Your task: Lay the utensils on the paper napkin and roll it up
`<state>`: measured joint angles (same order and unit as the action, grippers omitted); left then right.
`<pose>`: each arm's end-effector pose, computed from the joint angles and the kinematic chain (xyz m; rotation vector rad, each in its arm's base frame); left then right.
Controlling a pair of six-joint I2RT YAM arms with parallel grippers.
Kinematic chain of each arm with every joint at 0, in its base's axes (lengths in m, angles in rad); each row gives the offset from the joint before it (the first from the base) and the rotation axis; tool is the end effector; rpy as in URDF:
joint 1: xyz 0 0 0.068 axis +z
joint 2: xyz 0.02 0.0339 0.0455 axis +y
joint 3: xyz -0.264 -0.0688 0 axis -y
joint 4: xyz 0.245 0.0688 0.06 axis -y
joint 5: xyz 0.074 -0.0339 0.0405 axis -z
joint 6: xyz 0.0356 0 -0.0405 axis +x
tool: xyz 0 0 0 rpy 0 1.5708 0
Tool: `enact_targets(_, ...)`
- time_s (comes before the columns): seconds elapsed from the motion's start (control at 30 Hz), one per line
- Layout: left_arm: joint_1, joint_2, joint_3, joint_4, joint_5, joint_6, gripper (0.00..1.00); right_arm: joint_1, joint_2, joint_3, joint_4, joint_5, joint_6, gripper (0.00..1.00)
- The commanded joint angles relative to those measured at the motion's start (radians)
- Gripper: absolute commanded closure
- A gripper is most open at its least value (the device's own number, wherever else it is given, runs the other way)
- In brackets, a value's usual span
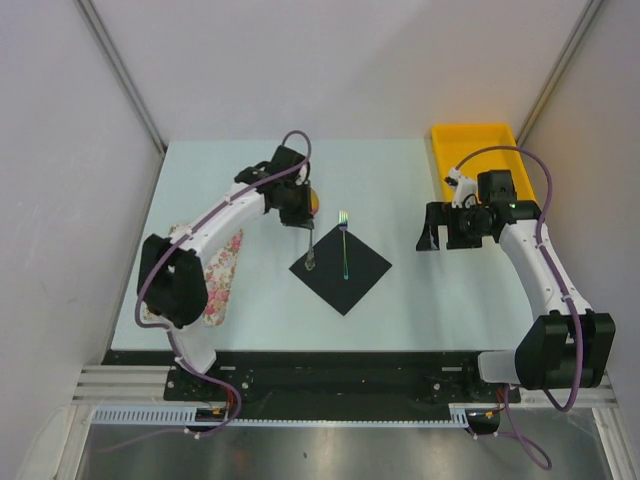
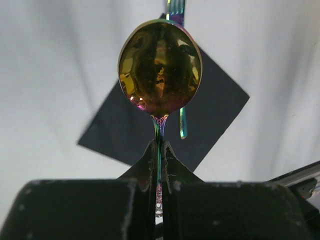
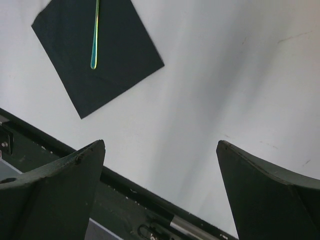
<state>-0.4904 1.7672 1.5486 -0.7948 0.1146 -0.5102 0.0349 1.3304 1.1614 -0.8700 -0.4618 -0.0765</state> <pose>0.3347 -0.1833 0.2851 0.0173 2.6626 -0.4994 0.2617 0.0250 0.2966 -0.3042 2.5307 0.5835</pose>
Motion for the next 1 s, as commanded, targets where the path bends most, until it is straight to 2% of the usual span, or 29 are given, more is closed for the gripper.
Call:
enact_targets(0.0,-0.062,0.119,0.099,0.089,-0.041,-0.152,1.00,-0.003,-0.020,-0.017,0.095,-0.032,0.023,0.00)
enact_targets(0.13,-0.109,0.211,0.165,0.109,-0.043,-0.185,1.00,-0.001,-0.002,-0.031,0.164,-0.051,0.040,0.00)
enact_targets(0.33,-0.120,0.323,0.243,0.103,-0.055,-0.195,1.00,0.007,0.018,-0.039,0.209,-0.060,0.066,0.00)
enact_targets(0.97,-0.126,0.396,0.219,0.118,-0.085,-0.172,1.00,0.007,0.044,-0.043,0.223,-0.072,0.072,0.00)
